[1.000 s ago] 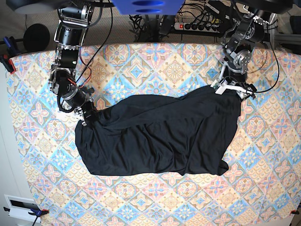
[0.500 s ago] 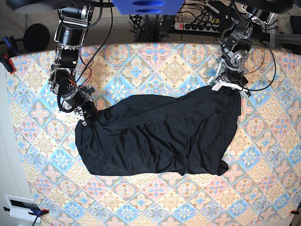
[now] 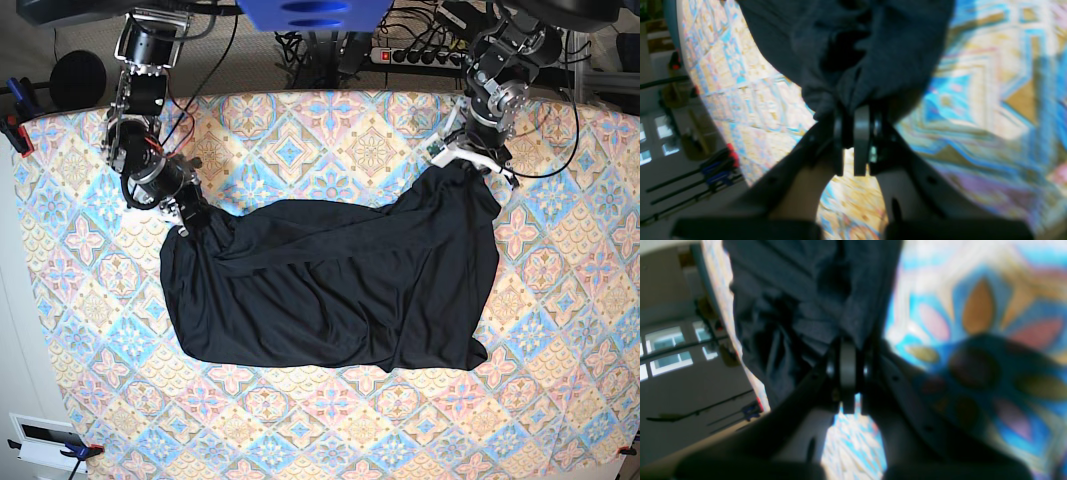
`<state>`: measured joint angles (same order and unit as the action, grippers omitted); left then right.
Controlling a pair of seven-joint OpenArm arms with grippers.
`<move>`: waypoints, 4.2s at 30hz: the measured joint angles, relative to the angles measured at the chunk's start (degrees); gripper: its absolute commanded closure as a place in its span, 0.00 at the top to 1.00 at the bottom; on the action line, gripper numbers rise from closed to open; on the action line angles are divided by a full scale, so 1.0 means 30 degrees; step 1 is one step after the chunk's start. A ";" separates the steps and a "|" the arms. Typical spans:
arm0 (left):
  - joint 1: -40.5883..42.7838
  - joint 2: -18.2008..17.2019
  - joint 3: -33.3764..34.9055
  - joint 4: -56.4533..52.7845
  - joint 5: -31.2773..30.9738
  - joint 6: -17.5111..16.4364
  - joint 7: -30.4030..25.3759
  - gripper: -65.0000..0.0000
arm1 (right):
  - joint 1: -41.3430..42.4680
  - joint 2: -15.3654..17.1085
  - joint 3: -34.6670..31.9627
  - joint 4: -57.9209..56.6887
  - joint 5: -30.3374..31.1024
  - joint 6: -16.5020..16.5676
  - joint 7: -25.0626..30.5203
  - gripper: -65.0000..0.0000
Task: Layout the t-shirt on the table in an organized manner, then fold the t-shirt properly
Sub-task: 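Pull both held corners apart and away from the shirt to spread it, then release both grippers and lift them off the shirt corners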
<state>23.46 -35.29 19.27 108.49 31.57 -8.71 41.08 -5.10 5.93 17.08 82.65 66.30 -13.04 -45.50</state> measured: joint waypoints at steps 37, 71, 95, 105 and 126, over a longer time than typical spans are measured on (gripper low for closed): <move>0.4007 -0.6309 0.0044 -0.0291 -0.0109 -0.0022 -0.0707 0.00 | -0.1093 0.4328 0.2397 -0.0138 0.0044 -0.0015 -0.0743 0.00; 0.4750 -0.6492 0.0029 -0.1013 -0.0058 0.0044 -0.0627 0.00 | -0.3657 0.4328 0.3133 -0.0554 0.1224 0.0940 -0.0656 0.00; 0.4758 -0.6375 0.0029 -0.1078 -0.0051 0.0051 -0.0641 0.12 | -0.4641 0.4313 0.3614 0.0466 0.0911 0.0670 -0.0707 0.03; 0.4707 -0.6390 -0.0051 -0.1144 0.0036 0.0197 -0.0313 0.41 | -0.5275 0.4320 0.3636 0.1450 0.0561 0.0488 -0.0350 0.30; 0.4131 -0.6426 -0.2565 -0.1078 -0.6288 0.0036 -0.1260 0.50 | -0.7023 0.4320 0.6870 0.4954 -0.0102 -0.0087 -0.0415 0.44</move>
<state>35.86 -54.57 11.57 105.25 12.71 -8.60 37.30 -26.17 18.90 37.69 97.51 66.00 -13.30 -46.74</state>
